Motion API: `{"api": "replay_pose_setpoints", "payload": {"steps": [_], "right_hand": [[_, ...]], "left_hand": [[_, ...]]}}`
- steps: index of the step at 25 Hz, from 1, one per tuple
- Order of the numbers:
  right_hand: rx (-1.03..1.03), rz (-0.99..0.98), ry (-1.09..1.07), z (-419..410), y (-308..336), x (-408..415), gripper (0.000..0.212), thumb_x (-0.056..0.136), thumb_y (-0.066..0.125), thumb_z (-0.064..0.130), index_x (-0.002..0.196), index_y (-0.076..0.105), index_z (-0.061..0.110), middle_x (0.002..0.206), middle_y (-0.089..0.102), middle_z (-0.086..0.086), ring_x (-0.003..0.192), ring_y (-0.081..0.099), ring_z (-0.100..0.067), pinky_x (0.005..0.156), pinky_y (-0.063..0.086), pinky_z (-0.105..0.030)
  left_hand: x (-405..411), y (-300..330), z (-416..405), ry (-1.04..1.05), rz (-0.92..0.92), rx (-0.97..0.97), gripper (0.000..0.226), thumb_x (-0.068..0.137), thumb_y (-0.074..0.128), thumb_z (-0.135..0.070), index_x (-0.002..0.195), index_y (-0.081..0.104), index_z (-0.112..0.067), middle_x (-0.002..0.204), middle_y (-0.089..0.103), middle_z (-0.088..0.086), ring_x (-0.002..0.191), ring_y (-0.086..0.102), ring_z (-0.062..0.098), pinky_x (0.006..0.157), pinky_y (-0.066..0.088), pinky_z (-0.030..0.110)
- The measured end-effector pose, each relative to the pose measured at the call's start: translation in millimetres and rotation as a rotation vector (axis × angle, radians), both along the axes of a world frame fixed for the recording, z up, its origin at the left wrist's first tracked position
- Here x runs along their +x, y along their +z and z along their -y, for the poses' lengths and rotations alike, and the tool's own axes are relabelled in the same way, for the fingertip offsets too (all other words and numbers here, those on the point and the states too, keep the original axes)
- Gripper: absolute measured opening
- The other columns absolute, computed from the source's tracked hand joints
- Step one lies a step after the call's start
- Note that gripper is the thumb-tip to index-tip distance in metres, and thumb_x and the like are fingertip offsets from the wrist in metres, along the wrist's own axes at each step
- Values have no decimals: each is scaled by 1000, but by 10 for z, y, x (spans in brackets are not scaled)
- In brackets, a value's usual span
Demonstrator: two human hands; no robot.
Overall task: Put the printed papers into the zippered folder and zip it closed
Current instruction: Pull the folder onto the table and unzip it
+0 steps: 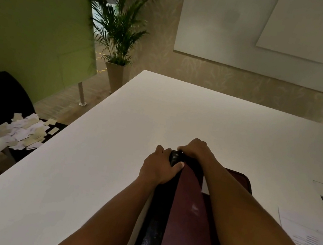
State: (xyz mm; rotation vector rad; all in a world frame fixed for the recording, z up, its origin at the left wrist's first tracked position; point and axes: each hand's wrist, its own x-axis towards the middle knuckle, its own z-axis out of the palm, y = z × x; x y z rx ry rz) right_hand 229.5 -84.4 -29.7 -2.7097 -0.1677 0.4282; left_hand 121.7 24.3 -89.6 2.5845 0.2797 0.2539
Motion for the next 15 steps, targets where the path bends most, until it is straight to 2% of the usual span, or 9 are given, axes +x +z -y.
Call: {"api": "replay_pose_setpoints", "payload": {"steps": [3,7,10,12,14,15], "right_hand": [[-64,-70,-19,-154,-26,101,25,71,72,36,71,59,15,77,62,-1,65,59,-16,52,42,-27],[-310,-207,50,-269,23,221,22,77,69,31,80,62,10,80,60,-4,65,58,-17,51,42,-30],[-425,-285,118,-283,85,288,33,84,67,42,81,62,10,82,59,-6,73,59,-19,65,47,-32],[-474,-326,143,-269,138,309,43,88,62,51,84,61,8,82,58,-6,85,60,-23,78,48,-35],[-518,-384,176,-247,202,330,48,93,56,52,102,63,5,90,62,-6,97,60,-24,85,46,-35],[-524,-413,182,-232,226,339,50,95,54,50,114,63,5,101,65,-7,103,61,-24,86,45,-34]], "left_hand": [[-4,6,2,5,9,2,72,78,39,-76,128,51,-25,119,49,1,95,63,25,74,47,32],[-9,1,10,8,19,17,73,79,39,-75,133,47,-26,122,49,2,98,63,26,76,47,33],[5,0,-3,-9,3,46,77,81,36,-75,146,33,-34,131,46,4,105,63,28,83,49,38],[14,1,-2,-18,0,71,75,81,34,-75,147,30,-38,132,46,4,104,63,28,84,49,37],[18,-2,2,-19,0,80,74,82,34,-75,146,30,-39,132,46,4,104,63,28,84,49,37],[20,-5,3,-17,-1,79,73,82,34,-75,146,31,-39,132,46,4,104,63,28,84,49,37]]}}
